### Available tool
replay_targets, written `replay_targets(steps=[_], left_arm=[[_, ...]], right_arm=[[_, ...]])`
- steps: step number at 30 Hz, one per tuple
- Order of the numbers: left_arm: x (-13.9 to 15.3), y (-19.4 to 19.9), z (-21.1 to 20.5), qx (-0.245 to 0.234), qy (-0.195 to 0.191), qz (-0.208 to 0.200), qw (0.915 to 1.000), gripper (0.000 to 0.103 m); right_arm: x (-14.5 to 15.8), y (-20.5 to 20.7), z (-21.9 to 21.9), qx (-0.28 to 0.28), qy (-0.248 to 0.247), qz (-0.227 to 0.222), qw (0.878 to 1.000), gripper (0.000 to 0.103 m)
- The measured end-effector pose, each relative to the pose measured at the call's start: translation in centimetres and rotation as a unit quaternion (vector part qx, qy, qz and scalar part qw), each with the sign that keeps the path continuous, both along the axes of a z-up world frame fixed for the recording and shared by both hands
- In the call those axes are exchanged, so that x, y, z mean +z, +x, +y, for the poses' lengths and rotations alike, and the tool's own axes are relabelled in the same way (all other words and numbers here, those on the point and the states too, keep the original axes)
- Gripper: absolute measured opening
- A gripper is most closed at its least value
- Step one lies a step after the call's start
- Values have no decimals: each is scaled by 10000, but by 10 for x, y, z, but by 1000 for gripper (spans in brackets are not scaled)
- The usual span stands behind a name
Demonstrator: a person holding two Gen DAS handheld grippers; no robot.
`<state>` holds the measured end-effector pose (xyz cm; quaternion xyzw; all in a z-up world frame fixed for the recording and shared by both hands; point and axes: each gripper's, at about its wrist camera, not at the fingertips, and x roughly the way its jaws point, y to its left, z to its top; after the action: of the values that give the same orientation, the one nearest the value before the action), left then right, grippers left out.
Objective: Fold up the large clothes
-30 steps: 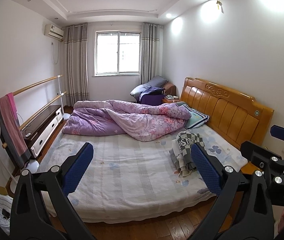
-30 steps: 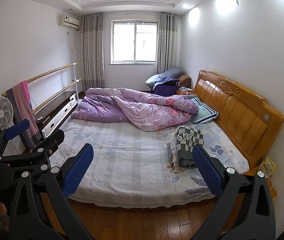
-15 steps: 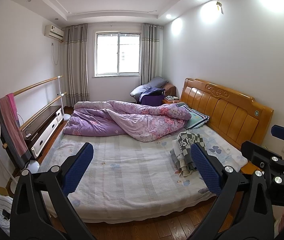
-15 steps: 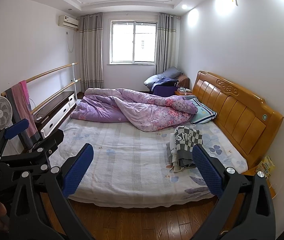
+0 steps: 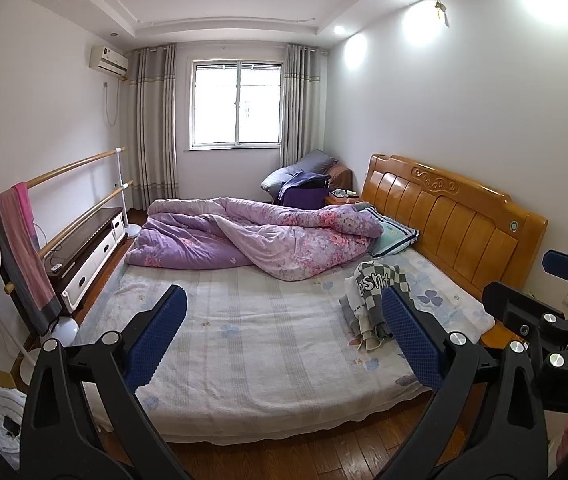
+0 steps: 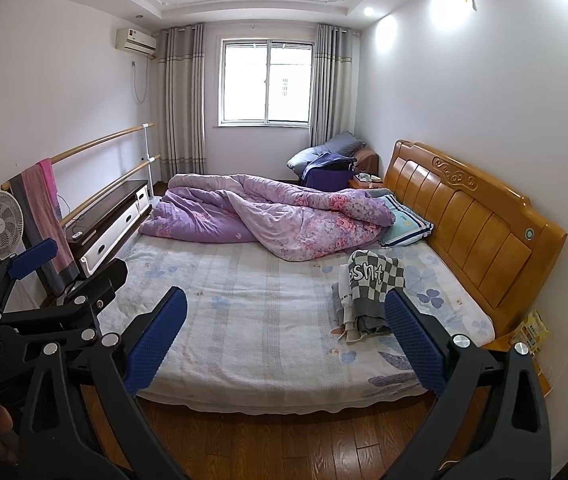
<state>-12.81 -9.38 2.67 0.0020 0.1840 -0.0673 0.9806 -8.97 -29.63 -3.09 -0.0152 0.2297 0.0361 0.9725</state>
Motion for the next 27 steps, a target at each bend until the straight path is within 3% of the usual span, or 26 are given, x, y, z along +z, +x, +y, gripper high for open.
replay_targets(steps=[27], left_arm=[[-6,5,-13,67,17,-57,10000,98]], right_arm=[[2,0,-10,38,22,58,10000,95]])
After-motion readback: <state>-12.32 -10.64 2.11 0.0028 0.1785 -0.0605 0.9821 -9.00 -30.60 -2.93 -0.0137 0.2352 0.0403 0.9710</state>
